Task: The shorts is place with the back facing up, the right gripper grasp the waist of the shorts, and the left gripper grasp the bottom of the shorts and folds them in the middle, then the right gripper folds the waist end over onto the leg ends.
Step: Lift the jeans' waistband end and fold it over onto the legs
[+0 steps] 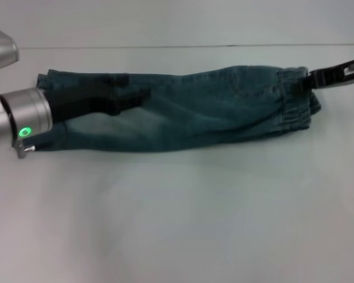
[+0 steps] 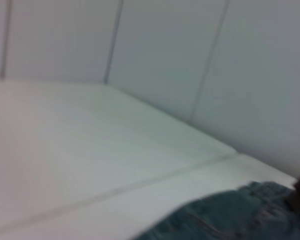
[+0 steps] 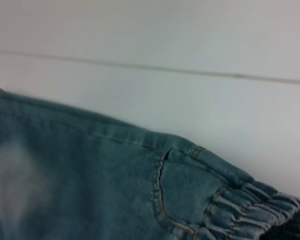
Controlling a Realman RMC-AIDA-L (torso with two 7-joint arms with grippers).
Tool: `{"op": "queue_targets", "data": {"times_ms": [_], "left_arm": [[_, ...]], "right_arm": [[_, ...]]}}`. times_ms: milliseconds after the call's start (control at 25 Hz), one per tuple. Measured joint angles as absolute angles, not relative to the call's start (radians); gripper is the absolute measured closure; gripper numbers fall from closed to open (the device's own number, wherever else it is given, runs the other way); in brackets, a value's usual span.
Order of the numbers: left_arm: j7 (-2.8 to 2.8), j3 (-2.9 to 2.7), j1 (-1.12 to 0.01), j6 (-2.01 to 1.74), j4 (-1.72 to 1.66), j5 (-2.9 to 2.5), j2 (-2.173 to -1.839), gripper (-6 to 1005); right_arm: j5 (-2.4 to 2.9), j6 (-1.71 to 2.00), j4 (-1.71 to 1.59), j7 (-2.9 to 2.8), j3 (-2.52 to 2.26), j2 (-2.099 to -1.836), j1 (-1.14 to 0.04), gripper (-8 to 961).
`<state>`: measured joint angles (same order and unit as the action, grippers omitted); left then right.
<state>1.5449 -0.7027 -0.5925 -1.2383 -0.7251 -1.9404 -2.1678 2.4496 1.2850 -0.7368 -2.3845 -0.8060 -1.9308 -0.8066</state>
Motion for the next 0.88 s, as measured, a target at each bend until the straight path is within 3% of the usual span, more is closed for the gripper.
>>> {"op": "queue_targets", "data": {"times_ms": [240, 400, 880], "left_arm": [[1.26, -0.71, -0.632, -1.057, -0.556, -1.667, -2.171, 315], [0.87, -0.705, -0.683, -0.915, -0.376, -1.43, -2.175, 392], [-0.058, -0.548, -0.797, -1.008, 0.114, -1.078, -2.175, 947]], "right_arm": [[2.376, 1.373, -0.755, -2.364, -0.744, -1.895, -0.799, 790], [2.336, 1.418, -0.787, -2.362, -0.72, -1.888, -0.797, 804], [2.238, 1.504, -0.805, -2.397, -0.697, -1.864, -0.841, 817]]}}
